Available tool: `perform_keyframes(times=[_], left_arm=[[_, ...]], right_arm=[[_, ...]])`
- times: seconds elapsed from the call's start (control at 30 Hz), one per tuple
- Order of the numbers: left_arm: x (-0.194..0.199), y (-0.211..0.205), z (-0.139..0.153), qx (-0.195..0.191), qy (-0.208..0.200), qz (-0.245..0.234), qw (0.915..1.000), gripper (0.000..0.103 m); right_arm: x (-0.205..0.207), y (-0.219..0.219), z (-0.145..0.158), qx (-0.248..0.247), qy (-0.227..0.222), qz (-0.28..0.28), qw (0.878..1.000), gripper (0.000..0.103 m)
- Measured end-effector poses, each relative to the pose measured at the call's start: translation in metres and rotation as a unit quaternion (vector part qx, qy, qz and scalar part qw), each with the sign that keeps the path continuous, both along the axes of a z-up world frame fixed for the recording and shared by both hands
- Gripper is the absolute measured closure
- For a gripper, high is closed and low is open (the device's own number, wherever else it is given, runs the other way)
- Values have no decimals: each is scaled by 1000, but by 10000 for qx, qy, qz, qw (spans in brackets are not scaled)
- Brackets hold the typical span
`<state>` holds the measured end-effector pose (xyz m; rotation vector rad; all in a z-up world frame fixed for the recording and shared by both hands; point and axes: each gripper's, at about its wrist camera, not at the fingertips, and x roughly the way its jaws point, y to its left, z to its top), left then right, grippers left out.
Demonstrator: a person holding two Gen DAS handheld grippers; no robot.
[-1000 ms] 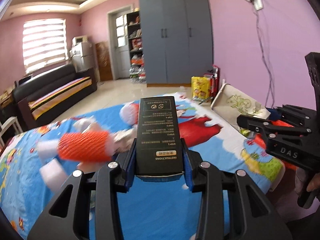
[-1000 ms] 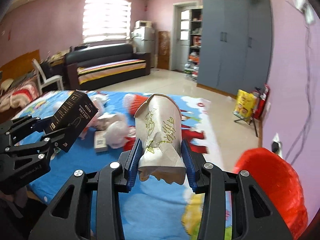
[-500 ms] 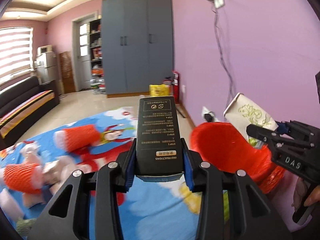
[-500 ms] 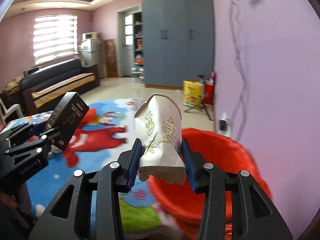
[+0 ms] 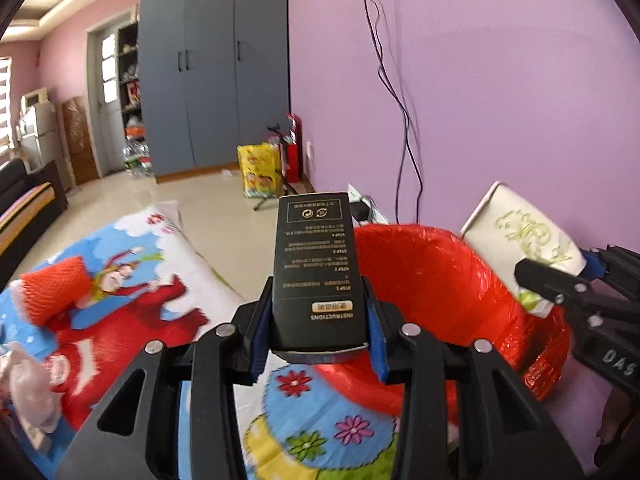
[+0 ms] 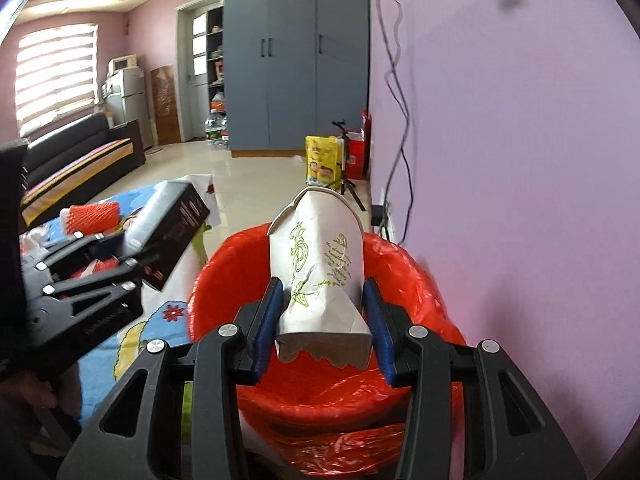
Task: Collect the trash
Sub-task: 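Carry both items to the red bin and open both tools to drop them, then grasp the green cloth with the left tool while the right tool grasps the gold box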
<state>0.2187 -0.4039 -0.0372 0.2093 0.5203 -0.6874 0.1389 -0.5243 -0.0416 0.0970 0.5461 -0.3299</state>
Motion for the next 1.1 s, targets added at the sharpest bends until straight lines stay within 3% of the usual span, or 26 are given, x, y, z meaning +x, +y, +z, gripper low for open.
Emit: perform_keyframes(times=[0.27, 0.37, 0.53, 0.8, 1.1], left_arm=[[10, -28, -16, 15, 202, -344, 9992, 63], [12, -27, -19, -42, 277, -327, 9991, 50], [8, -17, -14, -113, 215, -235, 9994, 44], [-11, 21, -4, 41, 31, 107, 9999, 30], [-25, 98, 19, 245, -55, 573, 9980, 15]], right_arm=[[11, -15, -9, 194, -9, -28, 9998, 59], [12, -18, -7, 258, -67, -57, 9996, 51], [10, -12, -2, 259, -181, -10, 9995, 50], [12, -3, -2, 193, -132, 100, 9997, 50], [20, 32, 1, 276, -152, 428, 9986, 50]])
